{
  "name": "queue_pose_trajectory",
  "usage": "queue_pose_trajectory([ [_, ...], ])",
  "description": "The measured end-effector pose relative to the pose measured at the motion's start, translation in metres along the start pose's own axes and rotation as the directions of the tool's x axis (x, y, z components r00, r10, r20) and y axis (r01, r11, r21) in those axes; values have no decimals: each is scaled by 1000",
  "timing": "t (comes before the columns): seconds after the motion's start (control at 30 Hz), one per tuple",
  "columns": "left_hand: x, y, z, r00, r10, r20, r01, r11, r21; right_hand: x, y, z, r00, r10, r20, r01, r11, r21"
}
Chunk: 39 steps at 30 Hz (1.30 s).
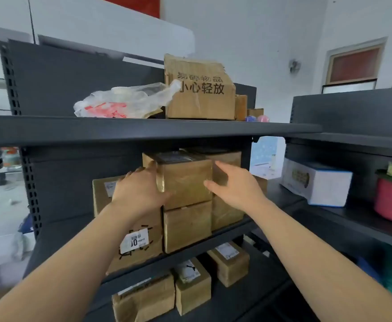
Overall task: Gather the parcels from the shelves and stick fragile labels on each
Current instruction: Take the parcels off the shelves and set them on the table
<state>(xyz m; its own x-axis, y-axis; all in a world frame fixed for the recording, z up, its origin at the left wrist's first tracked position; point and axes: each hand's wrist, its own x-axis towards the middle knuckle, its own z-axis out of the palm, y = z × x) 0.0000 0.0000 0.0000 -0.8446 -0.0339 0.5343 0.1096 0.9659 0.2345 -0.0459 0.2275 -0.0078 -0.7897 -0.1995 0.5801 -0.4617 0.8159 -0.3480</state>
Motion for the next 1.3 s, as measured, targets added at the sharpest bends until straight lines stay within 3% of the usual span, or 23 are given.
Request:
queue_pose_trajectory([
  [0.13,14,4,16,986,-90,141,108,986,-129,25,11,9,987,20,161,-44,988,147],
  [0.23,17,5,29,984,-110,143,141,963,-231,35,16,21,972,6,235,-61,971,230],
  [0.5,-3,12,22,996,-84,35,91,961,-259,19,18,17,994,-67,89,24,909,416],
  [0.9,-95,33,-27,993,92,-72,-113,908,-403,-102,-26,-50,998,29,-57,-3,910,415],
  [1.13,-156,37,-44,969,246,-28,-213,769,-603,-206,-65,-84,971,180,-160,-109,920,377],
  [1.3,-195,62,-37,910,413,48,-253,641,-725,-287,-82,-111,911,327,-250,-255,925,282],
])
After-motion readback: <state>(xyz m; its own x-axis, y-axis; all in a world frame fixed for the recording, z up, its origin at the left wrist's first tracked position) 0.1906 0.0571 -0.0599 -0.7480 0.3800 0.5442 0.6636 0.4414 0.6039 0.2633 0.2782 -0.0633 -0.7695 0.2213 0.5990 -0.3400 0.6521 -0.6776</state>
